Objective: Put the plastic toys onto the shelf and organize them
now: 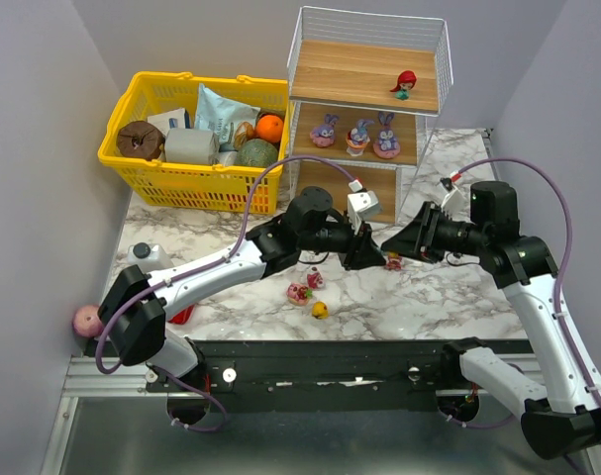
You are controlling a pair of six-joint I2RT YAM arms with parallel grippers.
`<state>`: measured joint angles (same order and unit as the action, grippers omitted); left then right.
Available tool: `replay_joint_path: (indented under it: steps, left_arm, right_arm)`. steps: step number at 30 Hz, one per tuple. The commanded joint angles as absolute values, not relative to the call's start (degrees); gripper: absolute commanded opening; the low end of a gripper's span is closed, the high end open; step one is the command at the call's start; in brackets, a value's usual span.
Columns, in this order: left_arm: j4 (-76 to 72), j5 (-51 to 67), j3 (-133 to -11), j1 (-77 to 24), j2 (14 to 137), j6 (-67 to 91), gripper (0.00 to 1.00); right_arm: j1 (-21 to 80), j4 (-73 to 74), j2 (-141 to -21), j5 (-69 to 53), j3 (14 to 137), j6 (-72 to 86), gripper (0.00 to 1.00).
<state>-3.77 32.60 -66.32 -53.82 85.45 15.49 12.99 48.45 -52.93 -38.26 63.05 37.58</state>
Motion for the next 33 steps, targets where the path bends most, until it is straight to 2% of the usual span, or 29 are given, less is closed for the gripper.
replay_joint_path:
  steps: [1,2,3,5,6,9,10,14,20,33]
  left_arm:
    - [-4.4,30.68,-69.69,-54.58,85.69,16.17,0.0]
    - [-4.22,30.06,-69.96,-54.75,85.78,16.69,0.0]
    - [-4.04,29.36,-70.31,-55.02,85.78,17.83,0.0]
    - [-3.87,27.08,-71.19,-55.28,85.78,19.07,0.0]
    - [-3.69,26.29,-71.45,-55.54,85.78,19.77,0.0]
    - [-3.69,23.12,-72.33,-55.72,85.61,22.84,0.0]
    - [-3.69,22.51,-72.77,-55.81,85.52,24.33,0.0]
    - [-5.36,18.38,-73.12,-55.81,84.73,29.25,0.0]
    - [-9.05,14.15,-74.44,-55.81,84.2,35.85,0.0]
    - [-11.86,10.37,-77.7,-55.81,84.9,41.66,0.0]
  right_arm:
    - [12.83,45.97,-51.86,-38.33,61.96,38.93,0.25]
    - [12.83,44.23,-51.07,-37.1,61.7,39.37,0.3]
    - [12.92,43.34,-50.72,-36.39,61.53,40.07,0.41]
    - [12.92,41.84,-50.45,-34.12,61.87,40.17,0.48]
    - [12.92,41.14,-50.36,-33.32,62.05,40.25,0.59]
    - [12.92,36.05,-49.49,-31.38,62.14,40.69,0.76]
    - [12.92,34.9,-49.48,-30.68,62.23,40.78,0.77]
    - [13.27,29.91,-50.01,-27.25,63.9,40.34,0.8]
    - [15.29,21.91,-48.43,-23.92,63.37,39.82,0.76]
    - [16.88,16.26,-47.81,-21.71,62.23,39.64,0.6]
